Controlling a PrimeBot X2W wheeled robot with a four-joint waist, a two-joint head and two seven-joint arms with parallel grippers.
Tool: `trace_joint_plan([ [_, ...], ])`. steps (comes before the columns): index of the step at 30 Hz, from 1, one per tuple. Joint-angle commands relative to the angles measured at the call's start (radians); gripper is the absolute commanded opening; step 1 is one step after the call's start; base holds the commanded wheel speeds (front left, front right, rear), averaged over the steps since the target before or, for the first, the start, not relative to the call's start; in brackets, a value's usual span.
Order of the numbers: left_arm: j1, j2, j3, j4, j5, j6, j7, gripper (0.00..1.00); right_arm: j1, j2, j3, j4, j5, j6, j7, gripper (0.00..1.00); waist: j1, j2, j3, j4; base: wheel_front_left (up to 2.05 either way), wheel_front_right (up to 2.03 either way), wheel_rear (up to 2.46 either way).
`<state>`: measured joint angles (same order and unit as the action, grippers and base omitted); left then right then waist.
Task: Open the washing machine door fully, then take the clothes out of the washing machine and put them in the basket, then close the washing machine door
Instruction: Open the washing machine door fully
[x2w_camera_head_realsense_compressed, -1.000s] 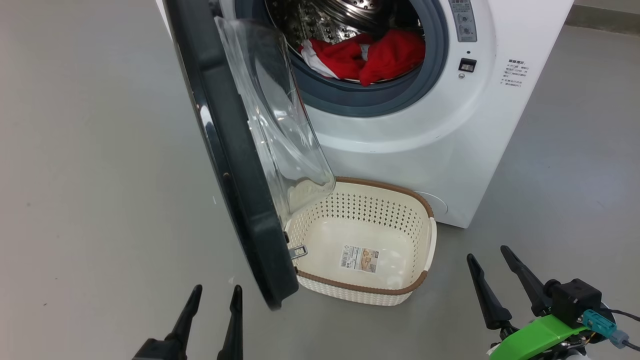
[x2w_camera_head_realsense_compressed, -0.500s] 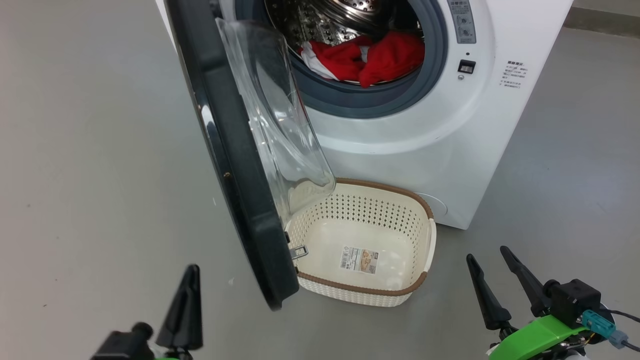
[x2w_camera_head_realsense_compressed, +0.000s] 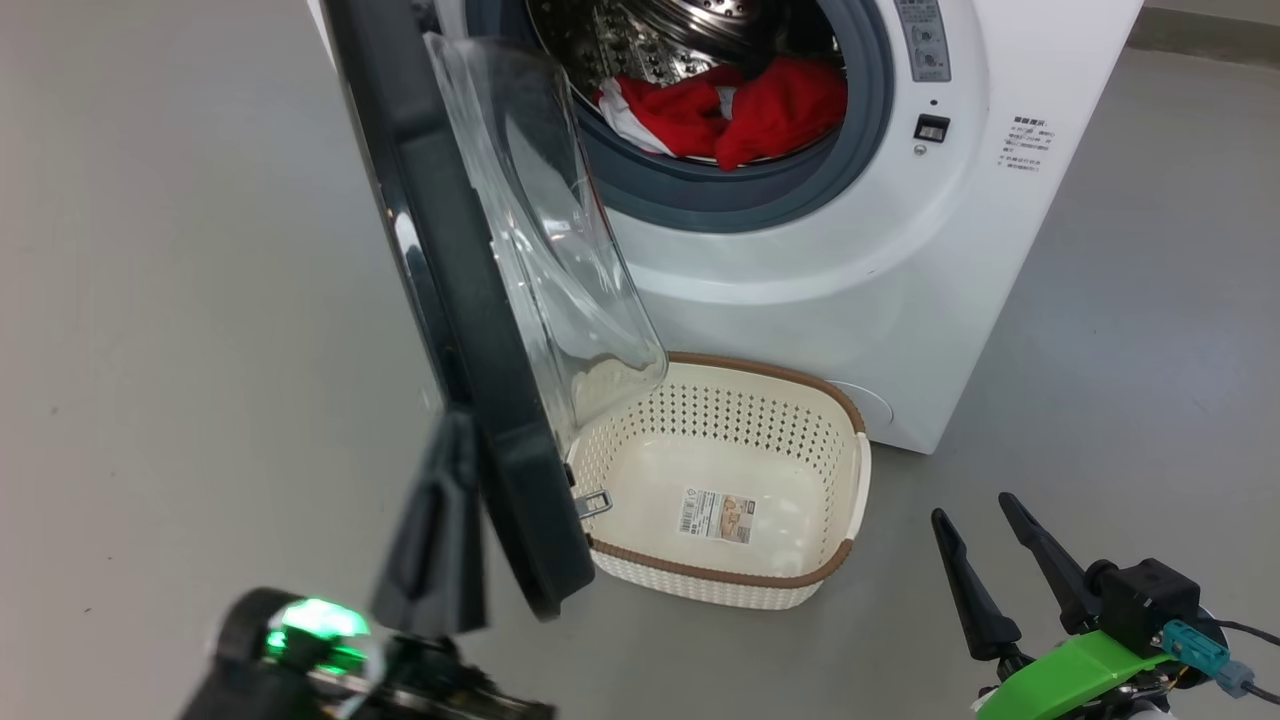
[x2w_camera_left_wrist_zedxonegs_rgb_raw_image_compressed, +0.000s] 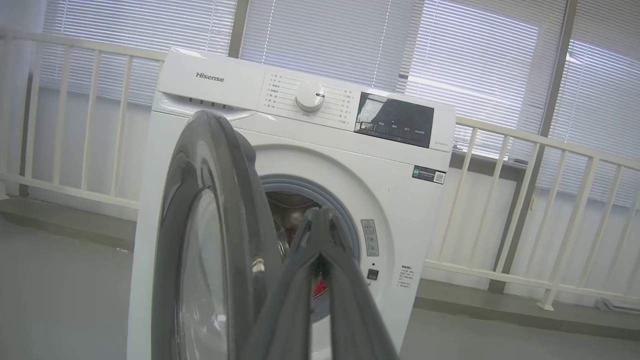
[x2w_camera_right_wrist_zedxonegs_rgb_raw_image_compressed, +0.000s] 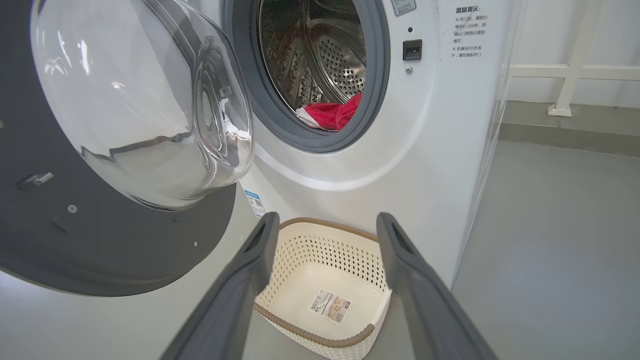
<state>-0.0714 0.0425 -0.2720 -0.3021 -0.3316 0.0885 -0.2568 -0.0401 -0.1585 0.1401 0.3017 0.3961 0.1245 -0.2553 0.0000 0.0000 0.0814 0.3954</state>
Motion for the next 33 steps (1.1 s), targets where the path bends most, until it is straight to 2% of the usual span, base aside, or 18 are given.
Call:
trace_joint_plan([
  [1,-0.036,0.008,-0.012,-0.029,-0.002,0.000,-0.005,0.00,-0.007,-0.008,0.022,-0.025,-0.015,0.006,-0.006,1.00,0.0000,0.0000,0.003,-0.003,0.00,0.00,0.00],
  [7,-0.036,0.008,-0.148,0.071,-0.069,-0.013,-0.005,0.00,-0.015,-0.006,0.028,-0.023,-0.012,0.006,-0.006,1.00,0.0000,0.0000,0.012,-0.013,0.00,0.00,0.00],
  [13,-0.058,0.008,-0.199,0.200,-0.136,-0.013,-0.005,0.00,-0.025,-0.008,0.033,-0.021,-0.009,0.006,-0.006,1.00,0.0000,0.0000,0.024,-0.025,0.00,0.00,0.00],
  [23,-0.098,0.008,-0.158,0.369,-0.193,-0.004,-0.005,0.00,-0.027,-0.007,0.033,-0.020,-0.007,0.006,-0.006,1.00,0.0000,0.0000,0.026,-0.037,0.00,0.00,0.00],
  [33,-0.100,0.008,-0.095,0.429,-0.216,-0.008,-0.005,0.00,-0.023,-0.003,0.036,-0.017,-0.003,0.006,-0.006,1.00,0.0000,0.0000,0.013,-0.034,0.00,0.00,0.00],
])
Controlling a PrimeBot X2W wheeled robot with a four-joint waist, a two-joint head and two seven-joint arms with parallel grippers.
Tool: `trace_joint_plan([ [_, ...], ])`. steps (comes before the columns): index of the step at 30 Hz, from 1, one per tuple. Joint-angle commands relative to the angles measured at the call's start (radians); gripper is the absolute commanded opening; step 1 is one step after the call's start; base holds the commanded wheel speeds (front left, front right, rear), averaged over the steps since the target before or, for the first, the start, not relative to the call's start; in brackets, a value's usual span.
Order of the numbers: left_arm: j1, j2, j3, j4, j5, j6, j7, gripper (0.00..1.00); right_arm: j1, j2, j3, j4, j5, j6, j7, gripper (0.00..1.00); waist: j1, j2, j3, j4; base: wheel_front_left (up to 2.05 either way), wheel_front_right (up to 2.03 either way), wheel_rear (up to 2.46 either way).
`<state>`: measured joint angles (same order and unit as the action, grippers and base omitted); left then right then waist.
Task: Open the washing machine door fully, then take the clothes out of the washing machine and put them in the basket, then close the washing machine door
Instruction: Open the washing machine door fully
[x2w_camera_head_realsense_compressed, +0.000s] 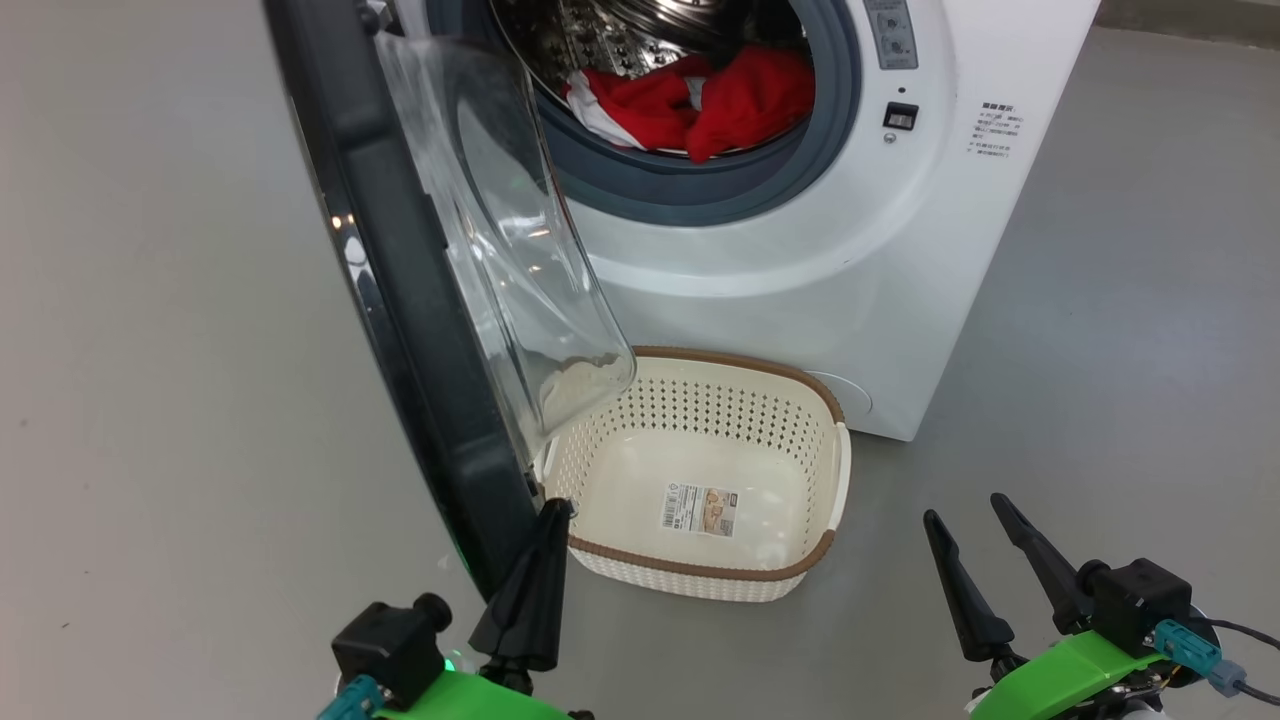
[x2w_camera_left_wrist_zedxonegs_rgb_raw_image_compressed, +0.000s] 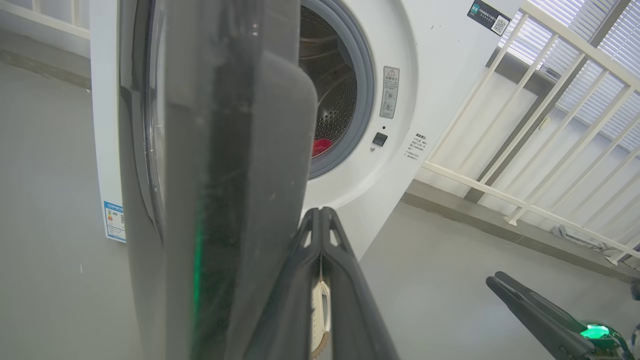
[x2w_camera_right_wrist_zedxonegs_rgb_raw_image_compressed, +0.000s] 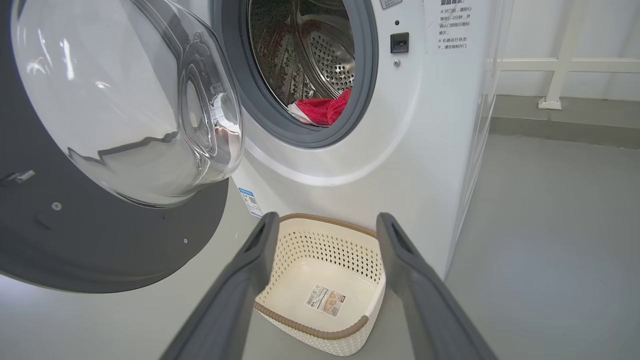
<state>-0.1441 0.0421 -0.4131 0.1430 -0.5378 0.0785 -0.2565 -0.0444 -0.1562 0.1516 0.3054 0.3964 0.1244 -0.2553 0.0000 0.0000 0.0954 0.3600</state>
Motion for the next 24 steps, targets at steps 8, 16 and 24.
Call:
trace_joint_plan([
  [8,0.000,0.008,0.113,-0.013,0.001,0.010,-0.005,0.00,-0.012,0.000,0.032,-0.018,-0.002,0.006,-0.006,1.00,0.0000,0.0000,-0.014,0.011,0.00,0.00,0.00],
  [16,0.054,0.008,0.208,-0.038,0.049,0.011,-0.005,0.00,-0.005,0.005,0.031,-0.023,-0.002,0.006,-0.006,1.00,0.0000,0.0000,-0.010,0.029,0.00,0.00,0.00],
  [24,0.080,0.008,0.313,-0.063,0.073,0.014,-0.005,0.00,-0.007,0.003,0.034,-0.024,-0.002,0.006,-0.006,1.00,0.0000,0.0000,0.004,0.039,0.00,0.00,0.00],
])
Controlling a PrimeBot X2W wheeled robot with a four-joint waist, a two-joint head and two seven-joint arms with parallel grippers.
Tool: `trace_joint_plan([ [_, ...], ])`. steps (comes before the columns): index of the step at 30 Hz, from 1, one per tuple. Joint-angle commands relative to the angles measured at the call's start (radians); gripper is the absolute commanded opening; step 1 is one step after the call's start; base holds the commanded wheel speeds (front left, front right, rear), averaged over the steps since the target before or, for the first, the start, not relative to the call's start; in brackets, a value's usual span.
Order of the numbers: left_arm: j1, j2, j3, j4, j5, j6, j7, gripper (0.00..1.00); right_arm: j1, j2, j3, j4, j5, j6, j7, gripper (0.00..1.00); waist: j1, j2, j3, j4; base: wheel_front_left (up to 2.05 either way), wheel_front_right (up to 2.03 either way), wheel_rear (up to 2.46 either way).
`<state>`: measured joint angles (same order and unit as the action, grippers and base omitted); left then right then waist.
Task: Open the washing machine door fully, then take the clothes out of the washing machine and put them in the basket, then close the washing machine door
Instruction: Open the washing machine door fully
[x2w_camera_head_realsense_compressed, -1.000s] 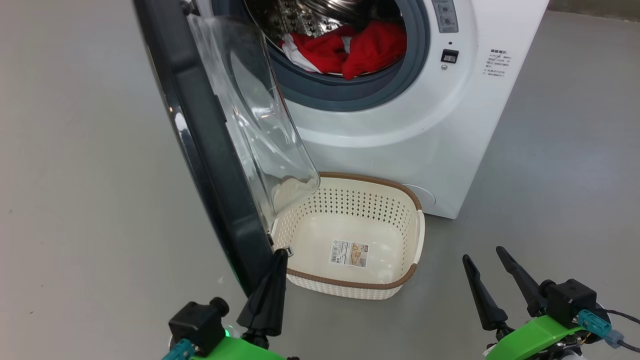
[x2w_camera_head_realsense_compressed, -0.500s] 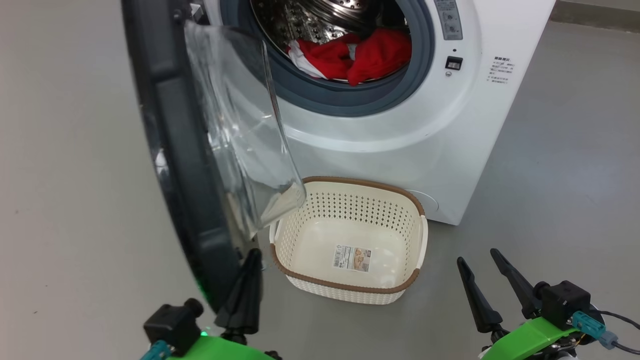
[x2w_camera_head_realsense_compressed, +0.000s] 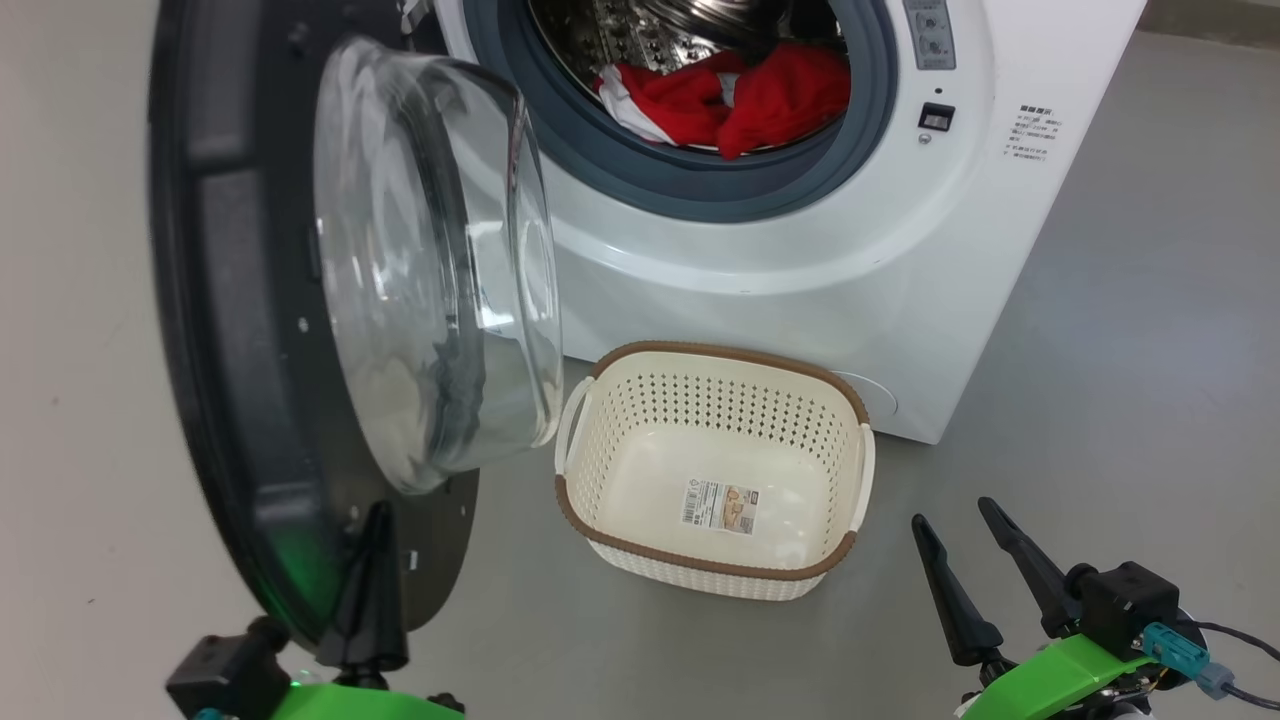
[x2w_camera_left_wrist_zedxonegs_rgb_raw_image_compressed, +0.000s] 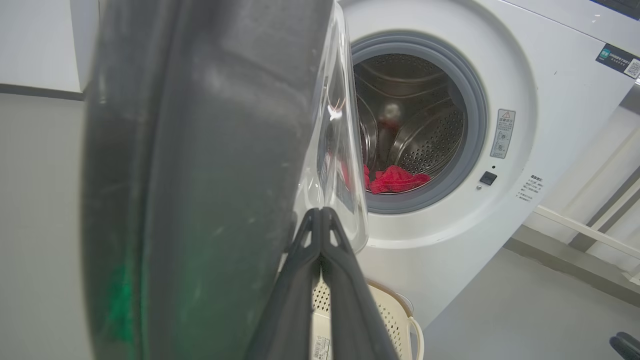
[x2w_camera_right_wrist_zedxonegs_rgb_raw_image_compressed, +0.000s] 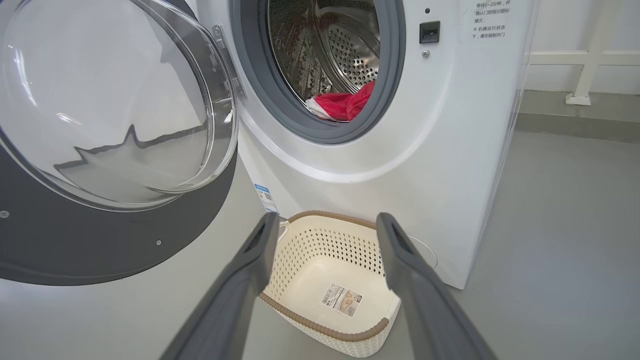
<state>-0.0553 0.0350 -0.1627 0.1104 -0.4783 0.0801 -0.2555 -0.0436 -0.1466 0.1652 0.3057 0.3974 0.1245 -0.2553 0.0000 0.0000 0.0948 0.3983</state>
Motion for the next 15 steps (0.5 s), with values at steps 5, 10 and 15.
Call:
trace_joint_plan([
  [5,-0.017,0.015,0.119,-0.033,0.027,0.016,-0.006,0.00,-0.013,-0.009,0.023,-0.026,-0.003,0.006,-0.006,1.00,0.0000,0.0000,0.015,0.001,0.00,0.00,0.00],
  [10,-0.029,0.015,0.188,-0.022,0.040,0.016,-0.006,0.00,-0.019,-0.012,0.028,-0.026,-0.002,0.006,-0.006,1.00,0.0000,0.0000,0.023,-0.002,0.00,0.00,0.00],
  [15,-0.046,0.015,0.258,0.001,0.052,0.013,-0.006,0.00,-0.021,-0.013,0.026,-0.027,0.001,0.006,-0.006,1.00,0.0000,0.0000,0.031,-0.004,0.00,0.00,0.00],
])
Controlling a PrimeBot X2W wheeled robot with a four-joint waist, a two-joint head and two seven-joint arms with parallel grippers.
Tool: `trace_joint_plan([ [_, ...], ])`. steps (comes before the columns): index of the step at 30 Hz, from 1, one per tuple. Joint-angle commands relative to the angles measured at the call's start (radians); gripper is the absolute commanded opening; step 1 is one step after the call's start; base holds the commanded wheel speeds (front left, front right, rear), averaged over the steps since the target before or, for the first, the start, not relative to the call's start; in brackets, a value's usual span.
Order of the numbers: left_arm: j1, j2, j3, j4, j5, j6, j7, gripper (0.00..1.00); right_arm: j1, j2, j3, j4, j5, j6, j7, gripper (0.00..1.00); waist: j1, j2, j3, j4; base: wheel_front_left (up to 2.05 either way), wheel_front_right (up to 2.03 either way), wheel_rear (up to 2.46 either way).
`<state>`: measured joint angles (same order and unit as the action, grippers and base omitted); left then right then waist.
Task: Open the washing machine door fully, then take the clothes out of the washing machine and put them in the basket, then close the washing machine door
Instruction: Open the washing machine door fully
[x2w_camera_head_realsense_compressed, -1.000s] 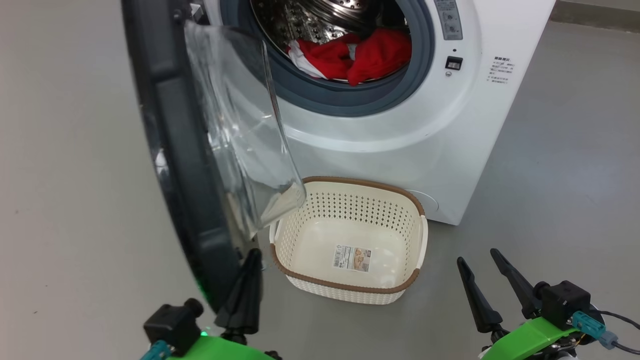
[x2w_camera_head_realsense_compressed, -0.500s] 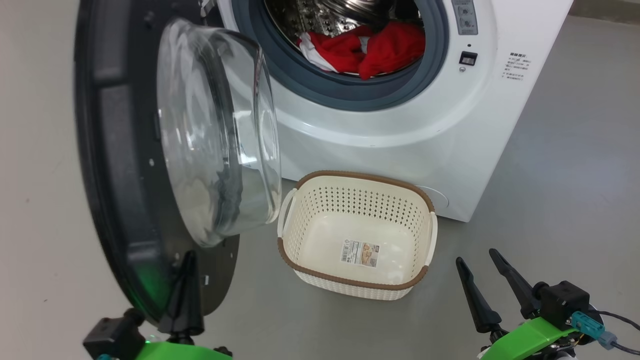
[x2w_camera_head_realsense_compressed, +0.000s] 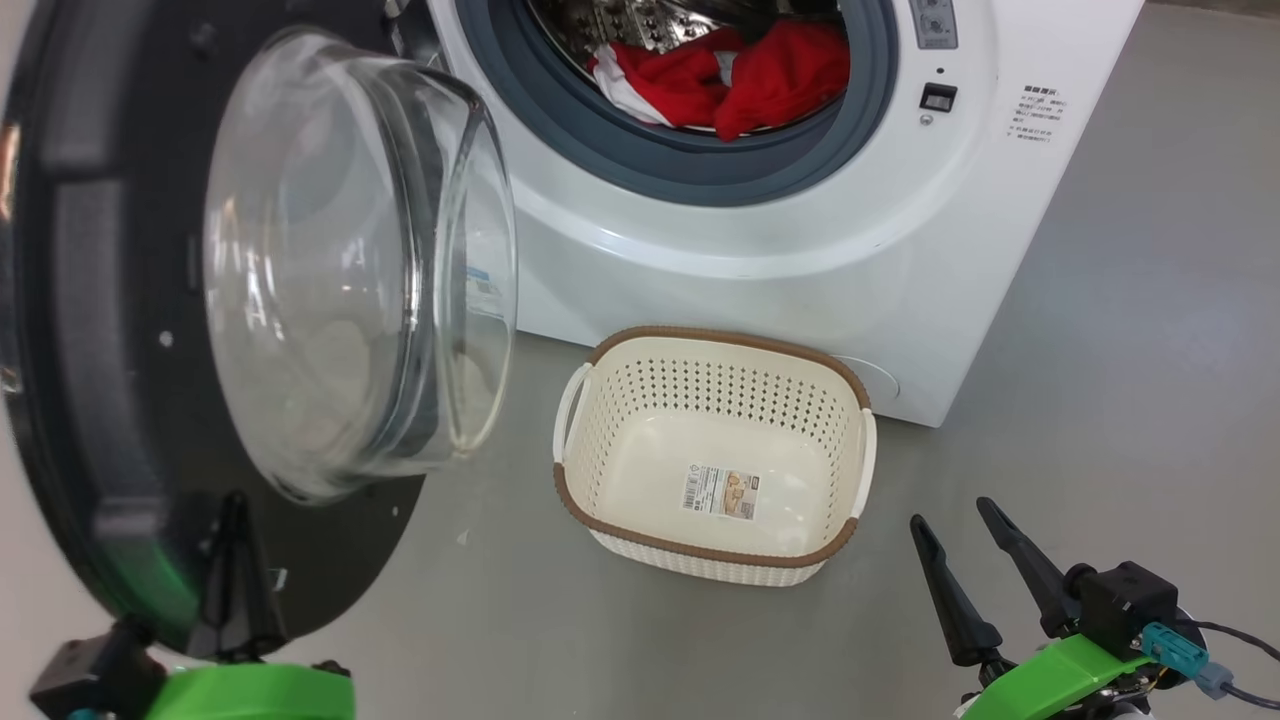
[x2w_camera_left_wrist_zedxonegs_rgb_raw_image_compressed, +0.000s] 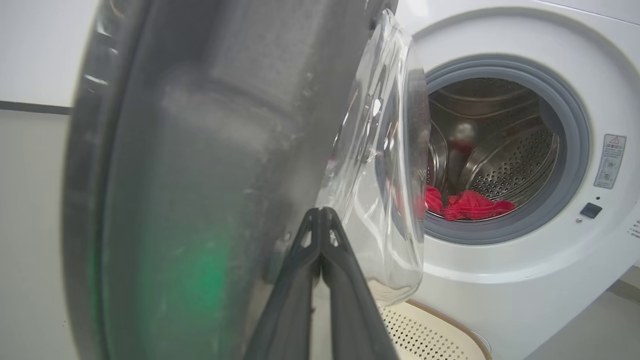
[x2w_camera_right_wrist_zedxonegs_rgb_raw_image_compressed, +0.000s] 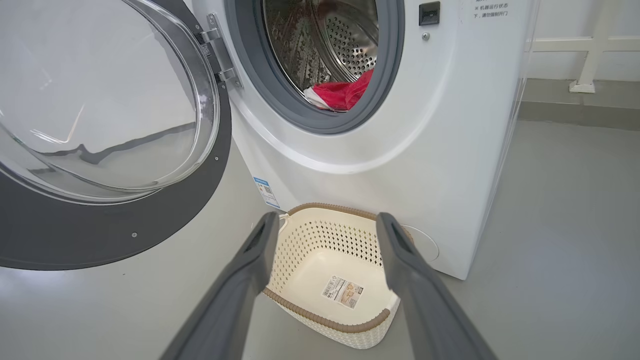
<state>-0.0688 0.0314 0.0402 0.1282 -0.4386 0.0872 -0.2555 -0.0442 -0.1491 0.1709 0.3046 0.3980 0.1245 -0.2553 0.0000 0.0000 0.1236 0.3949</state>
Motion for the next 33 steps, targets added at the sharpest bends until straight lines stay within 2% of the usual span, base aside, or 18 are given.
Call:
trace_joint_plan([
  [1,-0.040,0.019,0.069,-0.009,0.020,0.005,-0.006,0.00,-0.021,-0.011,0.020,-0.026,0.001,0.006,-0.006,1.00,0.0000,0.0000,0.004,0.000,0.00,0.00,0.00],
  [6,-0.098,0.021,0.170,0.054,0.048,-0.008,-0.006,0.00,-0.030,-0.017,0.024,-0.026,0.002,0.006,-0.006,1.00,0.0000,0.0000,0.020,-0.001,0.00,0.00,0.00],
  [17,-0.201,0.045,0.322,0.183,0.104,-0.055,-0.006,0.00,-0.044,-0.027,0.025,-0.027,0.003,0.006,-0.006,1.00,0.0000,0.0000,0.049,-0.013,0.00,0.00,0.00],
  [33,-0.329,0.091,0.516,0.319,0.176,-0.082,-0.006,0.00,-0.063,-0.038,0.035,-0.035,0.001,0.006,-0.006,1.00,0.0000,0.0000,0.108,-0.041,0.00,0.00,0.00],
])
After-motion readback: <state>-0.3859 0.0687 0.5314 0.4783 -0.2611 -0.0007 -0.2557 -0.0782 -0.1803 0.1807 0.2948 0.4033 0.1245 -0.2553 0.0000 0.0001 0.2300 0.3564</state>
